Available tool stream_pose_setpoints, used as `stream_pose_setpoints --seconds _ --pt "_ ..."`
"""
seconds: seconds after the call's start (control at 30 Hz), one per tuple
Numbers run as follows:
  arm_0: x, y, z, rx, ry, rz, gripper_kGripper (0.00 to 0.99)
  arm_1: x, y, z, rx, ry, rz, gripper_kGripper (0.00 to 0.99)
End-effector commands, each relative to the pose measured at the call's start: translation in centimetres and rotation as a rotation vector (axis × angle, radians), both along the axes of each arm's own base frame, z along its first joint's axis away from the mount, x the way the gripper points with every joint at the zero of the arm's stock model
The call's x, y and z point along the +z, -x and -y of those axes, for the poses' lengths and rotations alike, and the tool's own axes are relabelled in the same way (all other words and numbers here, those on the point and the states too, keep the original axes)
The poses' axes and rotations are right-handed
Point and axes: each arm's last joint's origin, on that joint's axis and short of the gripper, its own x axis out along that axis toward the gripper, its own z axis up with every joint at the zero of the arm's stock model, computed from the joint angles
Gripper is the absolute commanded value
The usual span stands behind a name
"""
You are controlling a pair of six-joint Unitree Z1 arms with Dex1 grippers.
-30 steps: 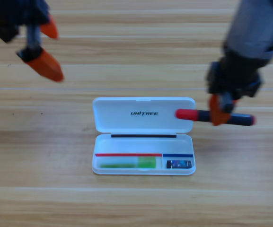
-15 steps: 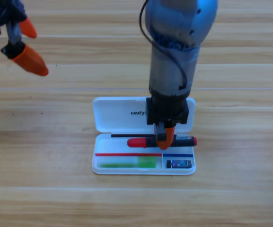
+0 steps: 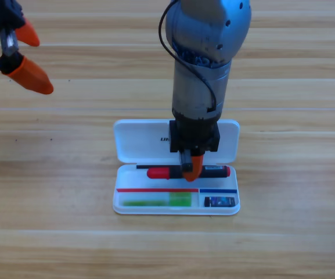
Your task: Clean up eraser and pencils
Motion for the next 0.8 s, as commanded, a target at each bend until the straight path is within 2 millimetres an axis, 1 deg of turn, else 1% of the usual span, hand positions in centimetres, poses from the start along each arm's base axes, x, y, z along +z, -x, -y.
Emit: stream_pose_setpoints --seconds 0.03,0.17,0.2,0.27,0.3,0.33,0.37,0.5,0.57,0.6,0.63,0.67,0.73,0.8 --pt "-0.4 0.2 -0.9 0.014 -0.01 -0.004 0.99 -4.3 0.3 -1.5 0.032 0.09 -0.03 0.0" --pt "-0.4 0.3 -0.9 0.014 -0.007 -0.004 0.99 -4.4 0.1 -1.4 0.027 0.091 -0.031 0.0" --pt "-0.4 0.2 -0.9 0.015 -0.007 -0.002 0.99 -4.4 0.1 -1.4 0.027 0.091 -0.031 0.026" --pt "-0.3 0.3 -0.9 0.014 -0.005 -0.001 0.99 -4.4 0.0 -1.3 0.024 0.091 -0.034 0.387" --pt "-0.3 0.3 -0.9 0.014 -0.004 0.0 0.99 -4.4 0.0 -1.3 0.024 0.092 -0.032 0.595" --pt "-0.4 0.3 -0.9 0.014 -0.005 -0.003 0.99 -4.3 0.0 -1.3 0.022 0.089 -0.031 0.759" --pt "-0.4 0.4 -1.0 0.013 -0.004 -0.004 0.99 -4.3 0.1 -1.3 0.022 0.09 -0.031 0.801" --pt "-0.4 0.5 -1.0 0.014 -0.005 -0.005 0.99 -3.5 0.2 -1.2 0.022 0.077 -0.022 0.808" --pt "-0.4 0.5 -1.0 0.012 -0.005 -0.003 0.99 -2.7 0.4 -0.9 0.022 0.07 -0.016 0.833" --pt "-0.4 0.5 -1.0 0.014 -0.005 -0.003 0.99 -1.9 0.5 -0.6 0.021 0.067 -0.015 0.833" --pt "-0.4 0.5 -1.0 0.012 -0.005 -0.003 0.99 -0.7 0.8 -0.2 0.019 0.059 -0.015 0.833" --pt "-0.3 0.6 -1.0 0.012 -0.005 -0.001 0.99 1.0 1.5 0.4 0.02 0.041 -0.019 0.836" --pt "-0.3 0.6 -1.0 0.012 -0.005 -0.001 0.99 5.6 3.8 2.1 0.028 -0.024 -0.028 0.861" --pt "-0.3 0.6 -1.0 0.012 -0.005 -0.003 0.99 10.5 6.7 4.5 0.035 -0.117 -0.029 0.861"
